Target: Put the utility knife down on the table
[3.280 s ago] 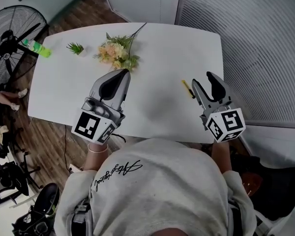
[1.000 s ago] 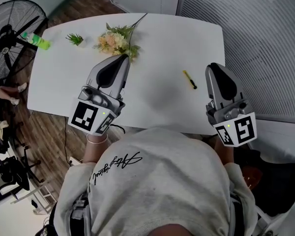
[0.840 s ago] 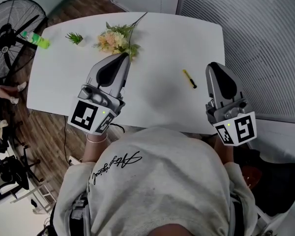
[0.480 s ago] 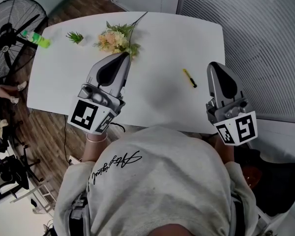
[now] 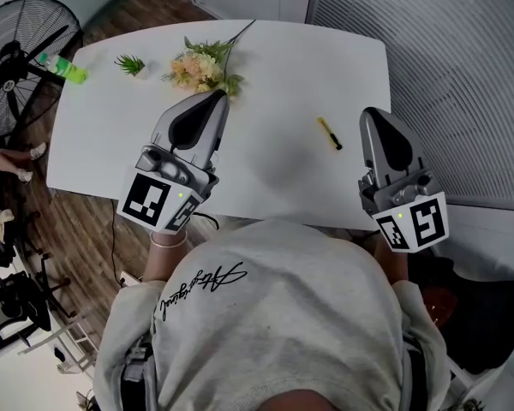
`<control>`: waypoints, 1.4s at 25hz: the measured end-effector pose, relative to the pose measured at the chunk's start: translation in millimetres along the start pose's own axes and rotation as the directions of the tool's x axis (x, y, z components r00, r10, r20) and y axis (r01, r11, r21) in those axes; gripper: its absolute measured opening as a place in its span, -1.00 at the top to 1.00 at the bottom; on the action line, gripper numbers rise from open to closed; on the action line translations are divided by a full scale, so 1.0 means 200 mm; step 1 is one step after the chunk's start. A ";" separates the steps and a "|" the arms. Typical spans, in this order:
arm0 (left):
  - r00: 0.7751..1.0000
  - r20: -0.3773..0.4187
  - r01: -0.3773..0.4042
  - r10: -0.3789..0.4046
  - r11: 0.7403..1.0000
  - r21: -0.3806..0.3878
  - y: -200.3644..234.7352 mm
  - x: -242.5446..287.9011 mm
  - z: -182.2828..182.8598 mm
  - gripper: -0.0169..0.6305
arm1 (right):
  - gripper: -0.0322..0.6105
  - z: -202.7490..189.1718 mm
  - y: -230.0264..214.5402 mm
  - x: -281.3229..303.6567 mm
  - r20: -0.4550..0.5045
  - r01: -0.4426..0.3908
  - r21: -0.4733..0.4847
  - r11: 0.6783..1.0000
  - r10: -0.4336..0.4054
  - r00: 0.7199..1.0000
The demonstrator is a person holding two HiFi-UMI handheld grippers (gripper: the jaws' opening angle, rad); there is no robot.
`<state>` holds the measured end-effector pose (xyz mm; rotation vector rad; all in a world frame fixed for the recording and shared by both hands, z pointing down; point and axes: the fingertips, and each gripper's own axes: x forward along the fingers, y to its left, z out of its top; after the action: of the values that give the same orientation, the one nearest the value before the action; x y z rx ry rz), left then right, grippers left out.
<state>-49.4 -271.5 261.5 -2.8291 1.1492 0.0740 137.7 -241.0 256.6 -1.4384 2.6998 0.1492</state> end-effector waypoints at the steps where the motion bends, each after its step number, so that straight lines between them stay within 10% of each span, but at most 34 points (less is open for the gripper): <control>1: 1.000 0.000 0.000 0.000 1.000 0.000 0.00 0.00 0.00 0.95 | 0.89 0.00 0.00 0.00 -0.002 0.000 -0.003 1.000 0.000 1.000; 35: 1.000 0.006 -0.017 0.017 1.000 -0.009 0.03 -0.03 -0.01 0.95 | 0.89 -0.03 0.03 0.03 -0.024 0.015 -0.010 1.000 -0.015 1.000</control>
<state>-58.2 -272.3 263.2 -2.8248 1.1741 0.0893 129.9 -242.9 261.7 -1.4718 2.7103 0.1460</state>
